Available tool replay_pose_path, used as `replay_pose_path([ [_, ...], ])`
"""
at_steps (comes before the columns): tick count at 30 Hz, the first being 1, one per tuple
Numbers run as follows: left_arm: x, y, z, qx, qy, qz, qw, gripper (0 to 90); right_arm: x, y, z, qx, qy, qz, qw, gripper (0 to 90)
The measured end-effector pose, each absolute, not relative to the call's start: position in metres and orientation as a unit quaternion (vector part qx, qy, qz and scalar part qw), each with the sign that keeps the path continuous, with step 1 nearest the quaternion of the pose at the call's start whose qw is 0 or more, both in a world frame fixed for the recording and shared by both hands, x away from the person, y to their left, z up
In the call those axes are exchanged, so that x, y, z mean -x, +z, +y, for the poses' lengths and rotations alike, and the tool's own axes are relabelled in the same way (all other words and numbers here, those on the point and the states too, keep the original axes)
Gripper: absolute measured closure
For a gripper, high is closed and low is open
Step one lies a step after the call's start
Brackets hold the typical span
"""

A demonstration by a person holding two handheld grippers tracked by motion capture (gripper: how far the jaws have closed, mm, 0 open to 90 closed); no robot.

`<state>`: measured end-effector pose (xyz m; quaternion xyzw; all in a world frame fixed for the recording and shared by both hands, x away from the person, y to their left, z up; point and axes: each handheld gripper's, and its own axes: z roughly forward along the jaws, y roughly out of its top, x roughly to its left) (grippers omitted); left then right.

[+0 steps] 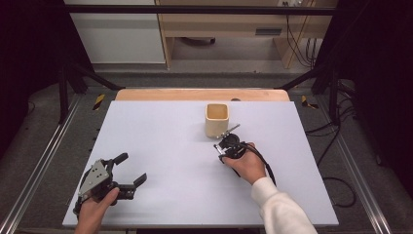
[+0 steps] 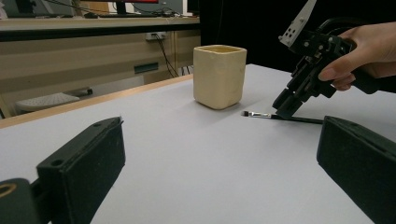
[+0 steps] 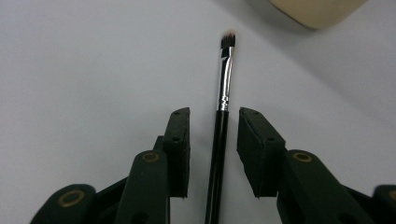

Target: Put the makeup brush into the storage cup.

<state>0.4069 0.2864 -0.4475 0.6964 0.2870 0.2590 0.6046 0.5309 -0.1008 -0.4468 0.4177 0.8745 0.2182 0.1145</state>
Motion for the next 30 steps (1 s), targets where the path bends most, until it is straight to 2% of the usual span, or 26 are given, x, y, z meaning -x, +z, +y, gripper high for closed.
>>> replay_pose_path([
  [30, -0.407, -0.4475, 0.2854, -0.7, 0.261, 0.284, 0.601, 0.9, -0.5328, -0.4497, -0.1017, -0.436, 0.204, 0.871, 0.097, 75.6],
])
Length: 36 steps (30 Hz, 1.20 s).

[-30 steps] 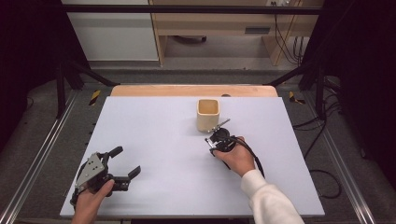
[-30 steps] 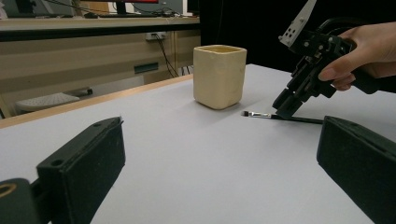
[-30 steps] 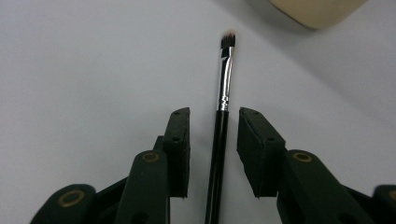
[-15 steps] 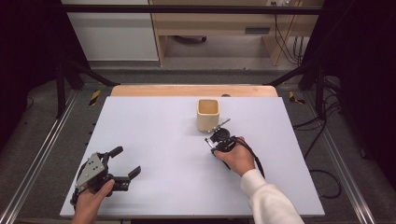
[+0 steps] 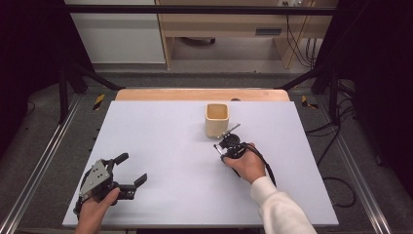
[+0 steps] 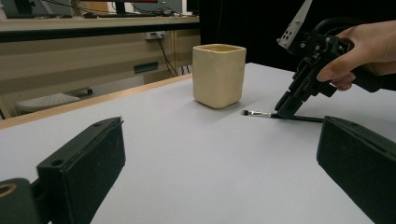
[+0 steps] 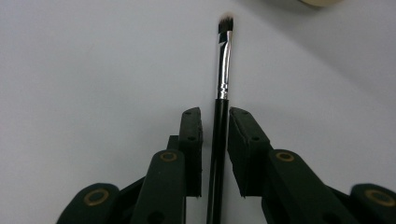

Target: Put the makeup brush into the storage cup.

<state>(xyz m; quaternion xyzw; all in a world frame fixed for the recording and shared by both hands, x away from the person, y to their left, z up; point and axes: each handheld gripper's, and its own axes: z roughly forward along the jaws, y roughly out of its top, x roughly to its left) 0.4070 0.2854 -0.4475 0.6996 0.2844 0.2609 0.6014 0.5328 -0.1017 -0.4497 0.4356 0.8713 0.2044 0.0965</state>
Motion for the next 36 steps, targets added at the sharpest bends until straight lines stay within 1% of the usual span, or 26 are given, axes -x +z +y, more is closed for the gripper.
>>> replay_pose_path([
  [10, -0.4071, -0.4475, 0.2852, -0.7, 0.261, 0.284, 0.601, 0.9, -0.5329, -0.4512, -0.1018, -0.441, 0.197, 0.871, 0.09, 81.6],
  [15, -0.4072, -0.4477, 0.2847, -0.699, 0.261, 0.284, 0.602, 0.9, -0.5323, -0.4529, -0.103, -0.443, 0.199, 0.87, 0.087, 83.1],
  [29, -0.4073, -0.4477, 0.2848, -0.699, 0.261, 0.283, 0.602, 0.9, -0.5316, -0.4522, -0.1039, -0.443, 0.203, 0.87, 0.076, 83.8],
  [36, -0.4072, -0.4474, 0.2852, -0.7, 0.262, 0.284, 0.601, 0.9, -0.5293, -0.449, -0.1043, -0.435, 0.213, 0.871, 0.078, 83.7],
])
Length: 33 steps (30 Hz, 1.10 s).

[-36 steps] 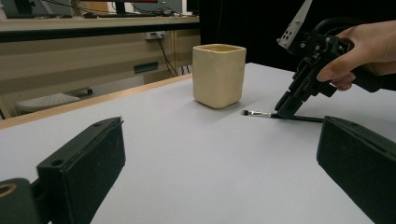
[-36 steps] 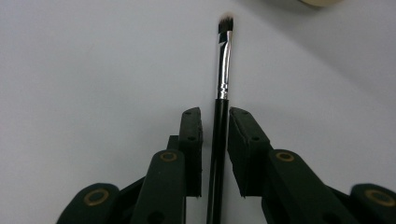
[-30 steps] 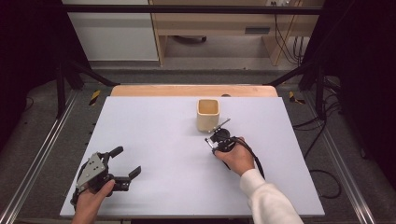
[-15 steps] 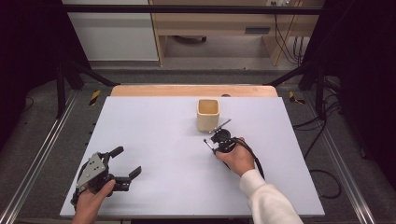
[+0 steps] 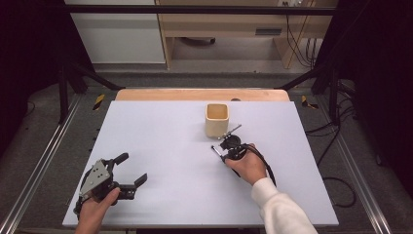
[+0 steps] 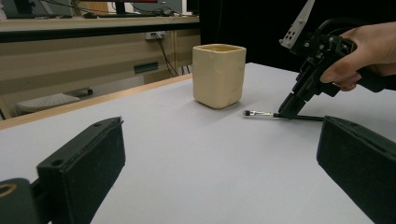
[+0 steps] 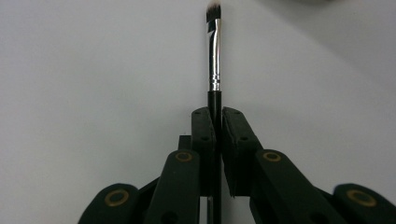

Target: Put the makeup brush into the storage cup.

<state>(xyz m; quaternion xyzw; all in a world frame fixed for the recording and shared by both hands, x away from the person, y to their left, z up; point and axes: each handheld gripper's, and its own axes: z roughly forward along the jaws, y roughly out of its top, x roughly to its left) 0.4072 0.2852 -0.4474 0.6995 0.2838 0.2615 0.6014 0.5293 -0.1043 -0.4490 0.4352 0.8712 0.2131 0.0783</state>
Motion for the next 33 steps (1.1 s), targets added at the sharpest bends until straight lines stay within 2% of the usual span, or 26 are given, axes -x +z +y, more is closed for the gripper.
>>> replay_pose_path([
  [18, -0.408, -0.448, 0.285, -0.7, 0.263, 0.284, 0.6, 0.9, -0.521, -0.433, -0.113, -0.428, 0.276, 0.856, 0.093, 83.7],
  [33, -0.409, -0.448, 0.283, -0.704, 0.267, 0.282, 0.594, 0.9, -0.505, -0.422, -0.129, -0.401, 0.374, 0.826, 0.131, 83.7],
])
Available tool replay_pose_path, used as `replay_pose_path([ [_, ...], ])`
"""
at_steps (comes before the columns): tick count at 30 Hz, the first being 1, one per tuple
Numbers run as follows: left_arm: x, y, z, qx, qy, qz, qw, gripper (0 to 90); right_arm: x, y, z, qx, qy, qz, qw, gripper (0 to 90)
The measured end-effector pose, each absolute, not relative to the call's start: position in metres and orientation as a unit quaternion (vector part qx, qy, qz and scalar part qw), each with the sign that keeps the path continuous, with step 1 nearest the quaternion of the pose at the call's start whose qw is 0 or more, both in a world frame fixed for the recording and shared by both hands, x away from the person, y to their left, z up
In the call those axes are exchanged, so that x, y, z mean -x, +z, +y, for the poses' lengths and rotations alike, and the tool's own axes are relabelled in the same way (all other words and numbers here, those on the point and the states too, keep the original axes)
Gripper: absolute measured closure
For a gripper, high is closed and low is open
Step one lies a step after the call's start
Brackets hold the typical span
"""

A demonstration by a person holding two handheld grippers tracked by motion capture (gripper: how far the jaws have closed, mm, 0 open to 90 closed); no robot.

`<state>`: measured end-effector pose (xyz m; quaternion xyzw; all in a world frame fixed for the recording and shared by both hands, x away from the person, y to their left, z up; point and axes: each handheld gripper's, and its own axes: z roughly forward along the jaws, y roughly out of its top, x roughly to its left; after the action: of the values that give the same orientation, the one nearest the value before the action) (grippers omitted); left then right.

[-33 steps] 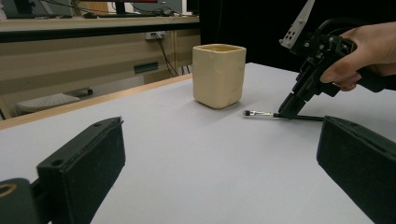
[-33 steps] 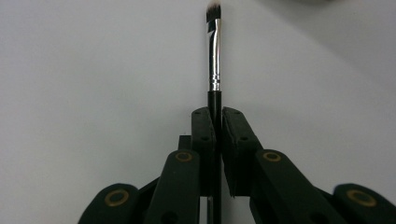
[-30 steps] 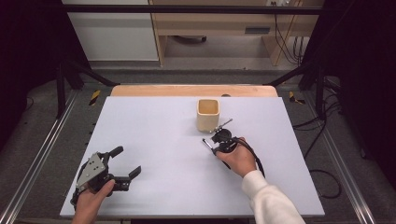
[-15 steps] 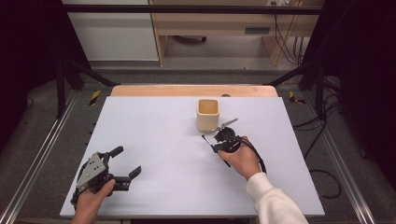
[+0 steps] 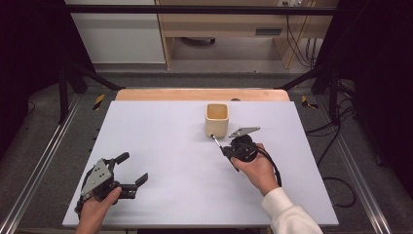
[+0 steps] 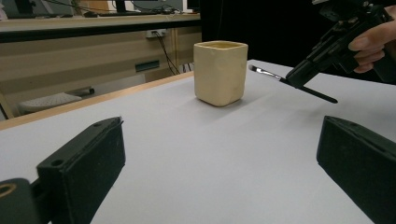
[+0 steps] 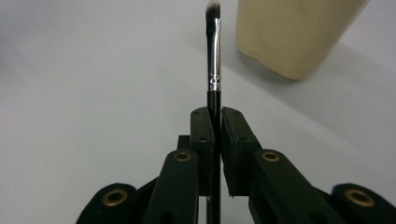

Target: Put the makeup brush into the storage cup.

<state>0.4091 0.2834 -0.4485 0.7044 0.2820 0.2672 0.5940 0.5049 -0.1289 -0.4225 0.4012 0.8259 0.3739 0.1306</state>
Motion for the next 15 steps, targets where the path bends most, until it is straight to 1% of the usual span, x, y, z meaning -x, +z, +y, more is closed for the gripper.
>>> replay_pose_path([
  [6, -0.409, -0.448, 0.283, -0.704, 0.274, 0.284, 0.591, 0.9, -0.497, -0.422, -0.139, -0.398, 0.432, 0.796, 0.145, 83.7],
  [8, -0.408, -0.448, 0.283, -0.703, 0.277, 0.285, 0.59, 0.9, -0.498, -0.423, -0.143, -0.393, 0.442, 0.791, 0.157, 83.7],
  [15, -0.408, -0.448, 0.285, -0.7, 0.289, 0.292, 0.584, 1.0, -0.497, -0.421, -0.15, -0.386, 0.47, 0.774, 0.175, 83.7],
])
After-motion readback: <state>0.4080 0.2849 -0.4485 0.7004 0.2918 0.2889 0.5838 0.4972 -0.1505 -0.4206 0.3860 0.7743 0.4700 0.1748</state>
